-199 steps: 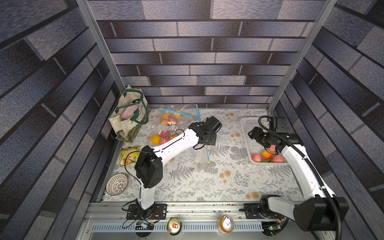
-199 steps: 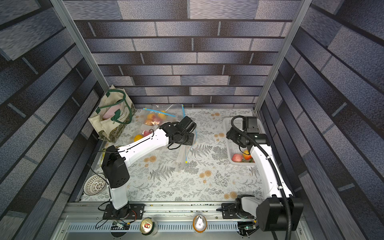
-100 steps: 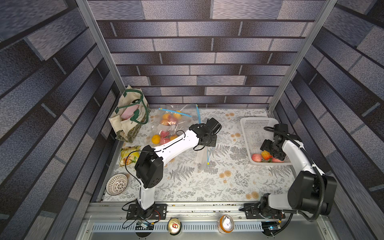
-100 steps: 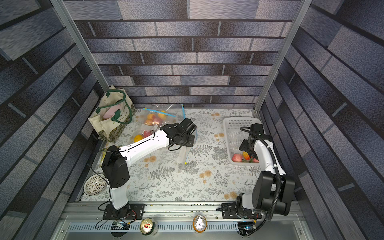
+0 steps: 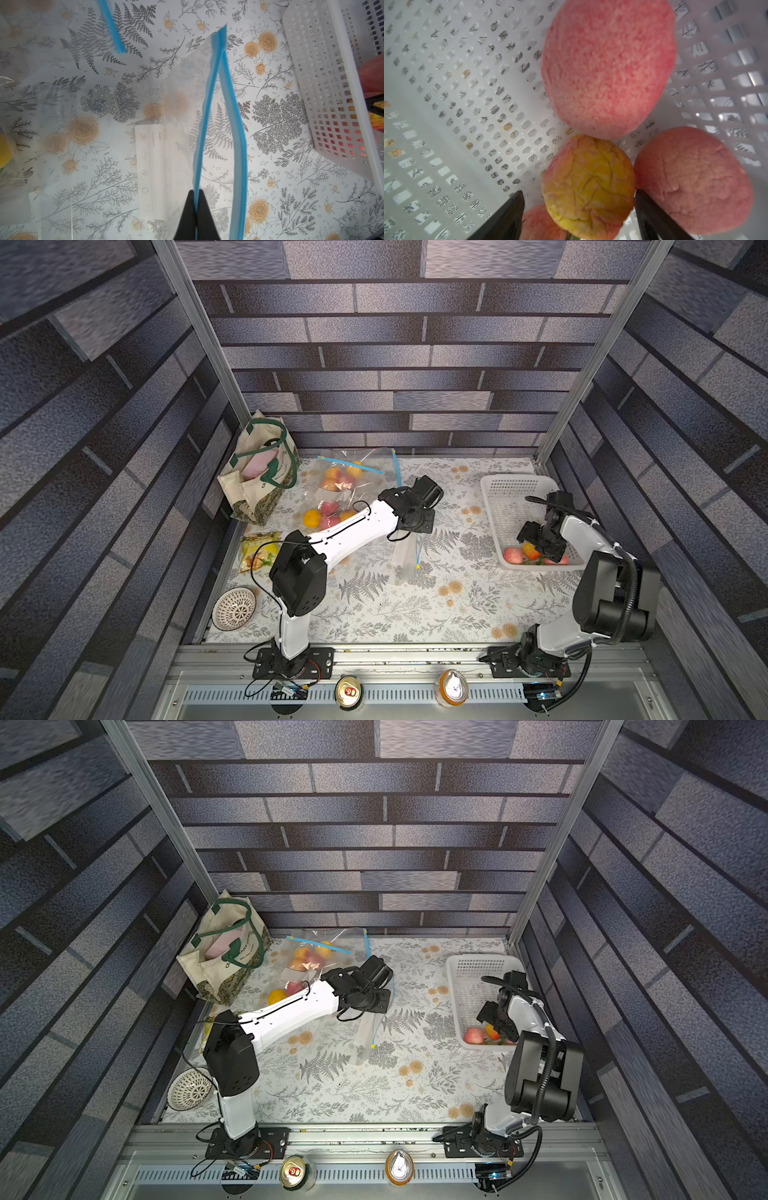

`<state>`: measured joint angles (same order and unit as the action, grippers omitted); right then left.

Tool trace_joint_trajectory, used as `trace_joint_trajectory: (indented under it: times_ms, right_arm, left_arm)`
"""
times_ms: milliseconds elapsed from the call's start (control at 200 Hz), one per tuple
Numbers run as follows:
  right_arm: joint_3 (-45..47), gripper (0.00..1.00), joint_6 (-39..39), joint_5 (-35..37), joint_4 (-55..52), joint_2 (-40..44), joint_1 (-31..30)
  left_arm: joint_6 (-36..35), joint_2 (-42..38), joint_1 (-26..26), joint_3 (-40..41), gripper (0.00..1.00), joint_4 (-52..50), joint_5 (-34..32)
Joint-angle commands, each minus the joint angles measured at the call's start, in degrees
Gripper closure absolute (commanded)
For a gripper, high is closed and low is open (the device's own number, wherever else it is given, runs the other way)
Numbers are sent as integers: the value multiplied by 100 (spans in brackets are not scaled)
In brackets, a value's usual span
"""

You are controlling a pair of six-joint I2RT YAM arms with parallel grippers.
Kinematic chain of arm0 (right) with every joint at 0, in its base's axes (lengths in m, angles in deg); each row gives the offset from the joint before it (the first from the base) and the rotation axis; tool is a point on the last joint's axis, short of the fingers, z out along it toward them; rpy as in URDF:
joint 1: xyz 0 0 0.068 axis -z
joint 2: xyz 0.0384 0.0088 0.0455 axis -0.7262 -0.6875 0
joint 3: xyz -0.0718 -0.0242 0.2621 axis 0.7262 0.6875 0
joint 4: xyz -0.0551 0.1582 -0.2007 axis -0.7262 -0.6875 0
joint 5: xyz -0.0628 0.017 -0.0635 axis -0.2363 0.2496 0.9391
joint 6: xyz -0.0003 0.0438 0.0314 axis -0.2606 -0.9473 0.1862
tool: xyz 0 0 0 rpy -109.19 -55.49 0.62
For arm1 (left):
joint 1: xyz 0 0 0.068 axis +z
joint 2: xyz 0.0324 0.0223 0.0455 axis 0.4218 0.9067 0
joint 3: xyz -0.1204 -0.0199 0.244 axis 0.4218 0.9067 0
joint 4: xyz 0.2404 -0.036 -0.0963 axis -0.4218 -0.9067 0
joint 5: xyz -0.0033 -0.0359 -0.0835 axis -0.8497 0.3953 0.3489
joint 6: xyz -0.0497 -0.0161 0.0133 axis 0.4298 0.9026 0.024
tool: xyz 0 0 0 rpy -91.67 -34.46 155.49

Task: Place the peach in a zip-top bag and seal the zipper
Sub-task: Pick up the peach from the basket.

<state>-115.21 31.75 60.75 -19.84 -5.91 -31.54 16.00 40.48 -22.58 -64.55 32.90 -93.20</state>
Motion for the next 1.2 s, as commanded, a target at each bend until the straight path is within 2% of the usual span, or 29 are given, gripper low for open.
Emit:
trace_joint_trajectory:
  times_ms: [0, 135, 296, 506, 656, 802, 942, 1197]
  right_arm:
    - [88, 18, -12, -98, 133, -96, 96]
    - [93, 29, -52, -169, 178, -178, 159]
    - [36, 34, -90, -213, 100, -15, 168]
    - [-205, 39, -82, -377, -340, 792, 162]
    - [-324, 41, -119, -822, -589, 1426, -4]
    - [-537, 41, -418, -1386, -430, 2069, -884]
    - [-436, 40, -1245, -2251, 567, 2496, -1749]
    - [54, 38, -2209, -2923, 2204, 2301, -3041]
  left_arm:
    - [-121, -152, 33, 73, 100, -17, -2]
    - [-124, -160, 40, 82, 100, -10, -17]
    - [-139, -207, 54, 119, 100, -6, -42]
    - [-150, -276, 173, 188, 100, 32, 51]
    - [-175, -216, 209, 111, 100, 25, 113]
    - [-109, -129, 204, 35, 100, 79, 283]
    - [32, -82, 209, 38, 100, 185, 511]
    - [292, -212, 385, 419, 100, 766, 1295]
